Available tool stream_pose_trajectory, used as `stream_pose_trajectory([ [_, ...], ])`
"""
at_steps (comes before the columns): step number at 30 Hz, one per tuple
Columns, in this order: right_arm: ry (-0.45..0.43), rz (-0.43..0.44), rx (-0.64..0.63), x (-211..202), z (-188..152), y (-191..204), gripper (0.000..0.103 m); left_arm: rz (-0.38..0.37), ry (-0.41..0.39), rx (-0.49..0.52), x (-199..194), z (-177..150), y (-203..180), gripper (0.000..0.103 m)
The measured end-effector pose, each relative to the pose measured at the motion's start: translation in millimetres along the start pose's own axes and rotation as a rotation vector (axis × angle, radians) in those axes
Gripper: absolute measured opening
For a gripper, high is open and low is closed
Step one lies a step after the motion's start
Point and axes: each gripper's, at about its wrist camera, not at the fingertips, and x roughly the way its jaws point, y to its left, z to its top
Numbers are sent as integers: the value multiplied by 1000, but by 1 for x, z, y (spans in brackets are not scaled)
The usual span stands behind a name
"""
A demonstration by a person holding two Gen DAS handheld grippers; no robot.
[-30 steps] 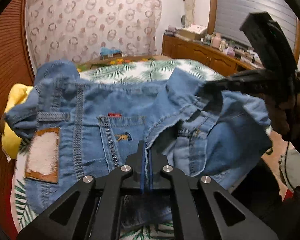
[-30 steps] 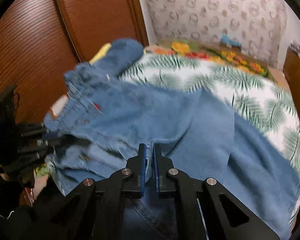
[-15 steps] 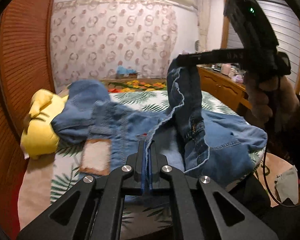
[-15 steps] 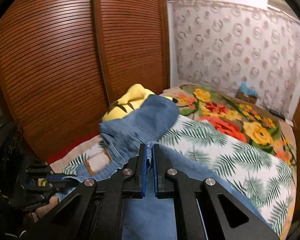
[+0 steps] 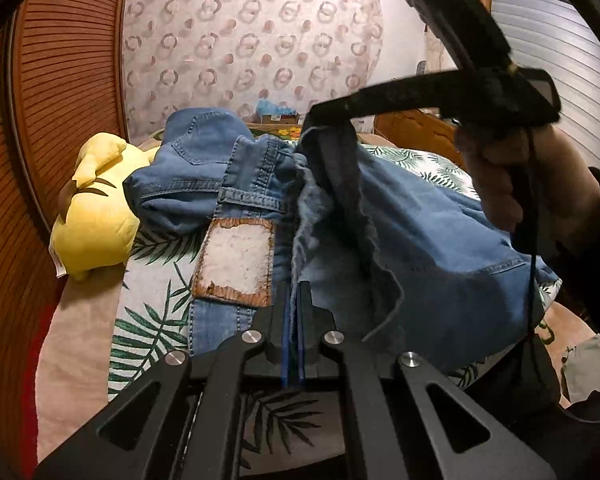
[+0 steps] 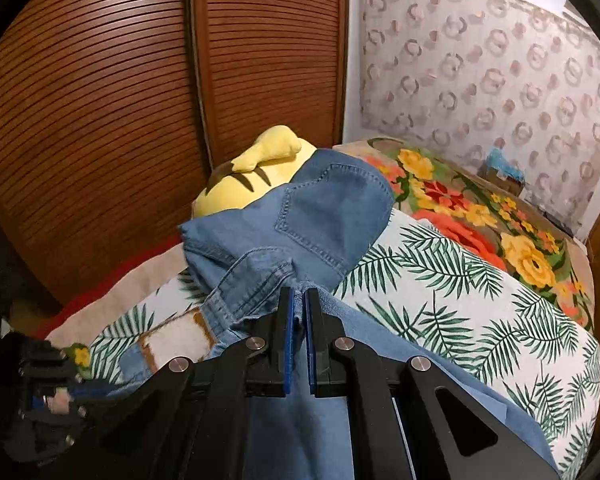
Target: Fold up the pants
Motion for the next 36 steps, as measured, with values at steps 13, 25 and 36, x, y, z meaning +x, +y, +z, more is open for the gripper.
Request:
stream_pose_trajectory([
  [13, -19, 32, 17, 23, 6, 13, 10, 4, -60, -28, -15, 11, 8, 45],
  [25, -54, -23, 83, -56, -52, -35, 47, -50, -48, 14, 0, 14, -16, 49],
  [36, 46, -167, 258, -75, -201, -94, 47, -29, 49, 24, 32, 3, -24, 40],
])
